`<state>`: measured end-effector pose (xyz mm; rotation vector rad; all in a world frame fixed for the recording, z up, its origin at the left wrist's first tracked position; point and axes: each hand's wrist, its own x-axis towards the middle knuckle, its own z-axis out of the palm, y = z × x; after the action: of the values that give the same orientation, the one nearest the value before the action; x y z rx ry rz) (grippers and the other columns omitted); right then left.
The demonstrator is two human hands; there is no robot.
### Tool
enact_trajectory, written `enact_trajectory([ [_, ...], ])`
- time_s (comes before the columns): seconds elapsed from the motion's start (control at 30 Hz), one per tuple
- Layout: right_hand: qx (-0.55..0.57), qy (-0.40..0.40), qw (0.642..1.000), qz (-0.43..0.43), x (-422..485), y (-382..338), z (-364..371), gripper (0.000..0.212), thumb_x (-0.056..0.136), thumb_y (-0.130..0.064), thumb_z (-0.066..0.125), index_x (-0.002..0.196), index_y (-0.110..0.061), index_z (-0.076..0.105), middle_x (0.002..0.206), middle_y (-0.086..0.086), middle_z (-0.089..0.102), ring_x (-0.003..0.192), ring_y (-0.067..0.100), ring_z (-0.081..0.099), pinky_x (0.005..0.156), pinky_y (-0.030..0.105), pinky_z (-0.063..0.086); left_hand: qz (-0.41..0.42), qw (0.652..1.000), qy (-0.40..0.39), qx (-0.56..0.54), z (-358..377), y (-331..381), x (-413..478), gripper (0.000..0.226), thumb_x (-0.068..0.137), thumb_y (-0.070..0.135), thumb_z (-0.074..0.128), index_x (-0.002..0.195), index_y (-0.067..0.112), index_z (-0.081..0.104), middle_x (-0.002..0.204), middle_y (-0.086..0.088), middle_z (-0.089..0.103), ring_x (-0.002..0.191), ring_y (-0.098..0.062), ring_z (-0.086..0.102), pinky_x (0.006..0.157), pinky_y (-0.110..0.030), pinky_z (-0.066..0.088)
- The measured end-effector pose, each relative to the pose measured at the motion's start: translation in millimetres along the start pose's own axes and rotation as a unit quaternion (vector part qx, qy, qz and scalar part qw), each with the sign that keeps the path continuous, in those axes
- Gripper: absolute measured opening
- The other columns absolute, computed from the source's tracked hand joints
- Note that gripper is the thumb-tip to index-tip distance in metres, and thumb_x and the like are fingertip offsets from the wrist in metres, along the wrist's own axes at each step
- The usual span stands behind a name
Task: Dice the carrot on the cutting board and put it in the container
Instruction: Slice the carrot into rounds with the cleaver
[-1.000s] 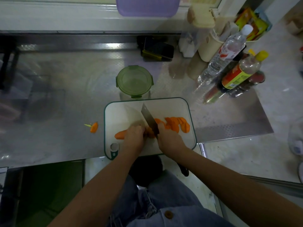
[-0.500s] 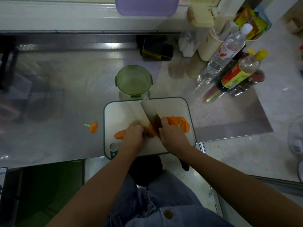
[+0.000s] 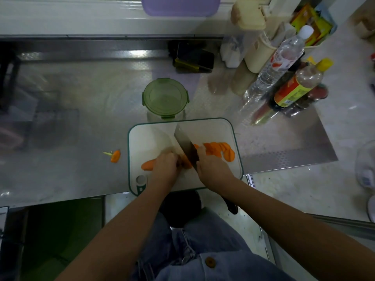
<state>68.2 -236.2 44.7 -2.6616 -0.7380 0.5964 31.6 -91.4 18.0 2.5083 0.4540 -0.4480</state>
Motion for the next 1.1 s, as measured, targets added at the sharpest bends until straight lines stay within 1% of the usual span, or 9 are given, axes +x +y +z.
enact_trajectory([
  [0.17,0.004,0.007,1.000,0.013,4.3,-1.1,14.1,0.054,0.094,-0.014,0.045,0.144,-0.010,0.024,0.109,0.012,0.057,0.092,0.030,0.059,0.061,0.033,0.039,0.002,1.000,-0.016,0.019,-3.2,2.1,1.5,0.020,0.092,0.017,0.052,0.101,0.011,0.069,0.105,-0.012,0.065,0.099,-0.028,0.059,0.086,-0.034,0.042],
  [0.27,-0.046,-0.018,0.998,0.027,-5.0,-2.5,31.4,0.047,0.095,-0.012,0.044,0.139,-0.010,0.028,0.092,0.008,0.062,0.076,0.024,0.062,0.058,0.036,0.048,0.019,1.000,-0.003,0.019,-3.1,1.3,-0.3,0.021,0.093,0.016,0.051,0.104,0.013,0.069,0.106,-0.012,0.065,0.099,-0.028,0.059,0.081,-0.031,0.039],
  [0.33,-0.057,-0.017,0.998,0.036,-6.3,1.3,34.5,0.043,0.096,-0.012,0.042,0.137,-0.011,0.030,0.087,0.007,0.063,0.071,0.025,0.063,0.063,0.040,0.054,0.025,1.000,-0.005,0.018,-4.5,1.7,-1.7,0.022,0.093,0.016,0.051,0.105,0.015,0.070,0.106,-0.011,0.066,0.099,-0.027,0.059,0.081,-0.030,0.039],
  [0.43,-0.002,0.012,1.000,0.028,-1.0,5.8,26.2,0.056,0.096,-0.014,0.044,0.147,-0.014,0.022,0.109,0.014,0.060,0.084,0.031,0.062,0.066,0.043,0.054,0.033,0.999,0.001,0.005,-4.5,1.3,-1.2,0.023,0.093,0.016,0.052,0.106,0.020,0.071,0.105,-0.009,0.066,0.099,-0.026,0.058,0.084,-0.030,0.039],
  [0.5,0.021,0.033,0.999,0.018,2.1,6.6,18.2,0.053,0.097,-0.018,0.044,0.147,-0.013,0.025,0.115,0.016,0.059,0.085,0.030,0.061,0.062,0.036,0.049,0.027,1.000,0.003,0.002,-3.9,1.2,-1.9,0.021,0.092,0.016,0.054,0.103,0.016,0.071,0.103,-0.010,0.067,0.097,-0.027,0.059,0.084,-0.031,0.039],
  [0.63,0.019,0.052,0.998,0.002,-0.9,2.4,8.1,0.037,0.098,-0.019,0.042,0.134,-0.007,0.038,0.094,0.014,0.064,0.077,0.028,0.061,0.060,0.037,0.044,-0.001,1.000,0.004,-0.018,-1.6,0.0,-1.3,0.015,0.091,0.016,0.056,0.093,0.011,0.071,0.101,-0.011,0.066,0.093,-0.026,0.060,0.081,-0.030,0.041],
  [0.8,0.012,0.039,0.999,0.003,-0.7,1.2,8.3,0.043,0.097,-0.018,0.042,0.138,-0.011,0.033,0.091,0.011,0.061,0.075,0.027,0.060,0.059,0.038,0.047,-0.003,1.000,-0.013,-0.004,-4.4,1.9,-0.1,0.017,0.091,0.017,0.055,0.096,0.013,0.071,0.101,-0.010,0.063,0.093,-0.026,0.058,0.081,-0.030,0.040],
  [1.0,0.026,0.014,1.000,0.010,-3.6,1.9,12.8,0.051,0.097,-0.015,0.042,0.144,-0.011,0.025,0.095,0.012,0.061,0.071,0.020,0.054,0.061,0.038,0.048,0.007,1.000,-0.019,0.020,-4.6,1.3,0.1,0.018,0.092,0.017,0.053,0.098,0.013,0.069,0.104,-0.010,0.064,0.095,-0.026,0.058,0.084,-0.033,0.042],
  [1.1,0.023,0.036,0.999,-0.001,0.0,1.2,21.2,0.057,0.094,-0.014,0.046,0.146,-0.010,0.023,0.111,0.013,0.058,0.084,0.023,0.057,0.061,0.032,0.044,0.008,0.999,-0.026,0.020,-5.4,1.7,0.7,0.020,0.093,0.016,0.052,0.102,0.012,0.069,0.106,-0.011,0.063,0.097,-0.027,0.058,0.085,-0.034,0.042],
])
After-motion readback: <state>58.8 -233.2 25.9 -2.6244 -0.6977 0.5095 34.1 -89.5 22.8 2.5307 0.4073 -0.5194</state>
